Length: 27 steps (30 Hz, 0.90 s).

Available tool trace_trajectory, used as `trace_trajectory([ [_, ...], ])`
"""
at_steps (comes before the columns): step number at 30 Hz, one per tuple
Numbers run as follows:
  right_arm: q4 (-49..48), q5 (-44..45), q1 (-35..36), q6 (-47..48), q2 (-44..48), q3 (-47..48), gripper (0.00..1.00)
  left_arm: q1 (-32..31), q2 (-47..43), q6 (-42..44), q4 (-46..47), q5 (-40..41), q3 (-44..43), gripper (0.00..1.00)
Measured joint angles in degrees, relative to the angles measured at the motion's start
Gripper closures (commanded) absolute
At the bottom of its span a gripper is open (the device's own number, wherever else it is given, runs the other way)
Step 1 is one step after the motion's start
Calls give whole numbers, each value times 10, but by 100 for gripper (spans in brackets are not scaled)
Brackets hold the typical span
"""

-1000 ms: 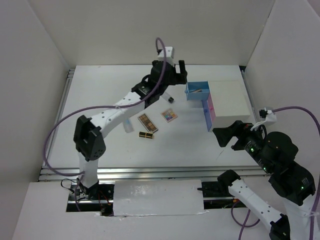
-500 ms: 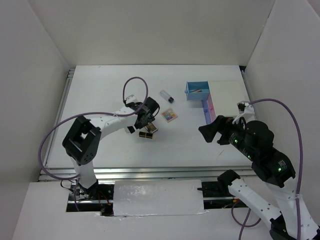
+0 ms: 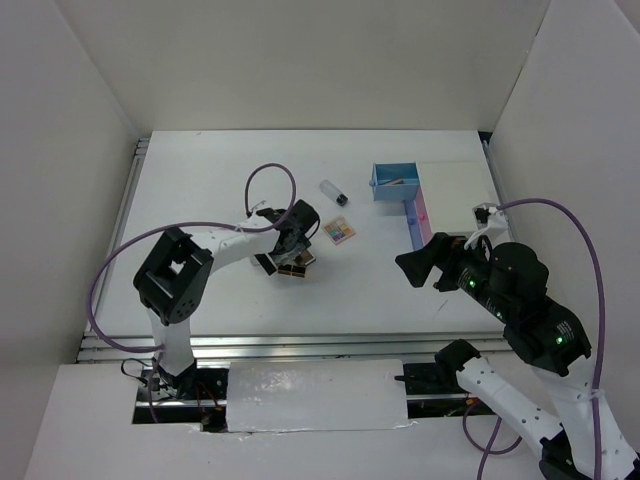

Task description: Organize the makeup

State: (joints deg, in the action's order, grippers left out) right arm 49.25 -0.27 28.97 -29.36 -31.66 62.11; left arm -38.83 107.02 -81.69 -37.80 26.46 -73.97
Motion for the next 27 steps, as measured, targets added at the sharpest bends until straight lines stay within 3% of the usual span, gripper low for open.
trace_trajectory([
  [11, -4, -10, 0, 0, 0, -6, 0, -22, -12, -34, -21, 7, 27, 9],
  [14, -4, -12, 0, 0, 0, -6, 0, -22, -12, -42, -20, 7, 30, 21],
  [18, -4, -13, 0, 0, 3, -6, 0, -22, -11, -44, -17, 7, 31, 50],
  [25, -4, -13, 0, 0, 13, -6, 0, -22, -10, -48, -8, 8, 40, 58],
  [27, -4, -13, 0, 0, 13, -6, 0, -22, -12, -55, -5, 10, 45, 70],
])
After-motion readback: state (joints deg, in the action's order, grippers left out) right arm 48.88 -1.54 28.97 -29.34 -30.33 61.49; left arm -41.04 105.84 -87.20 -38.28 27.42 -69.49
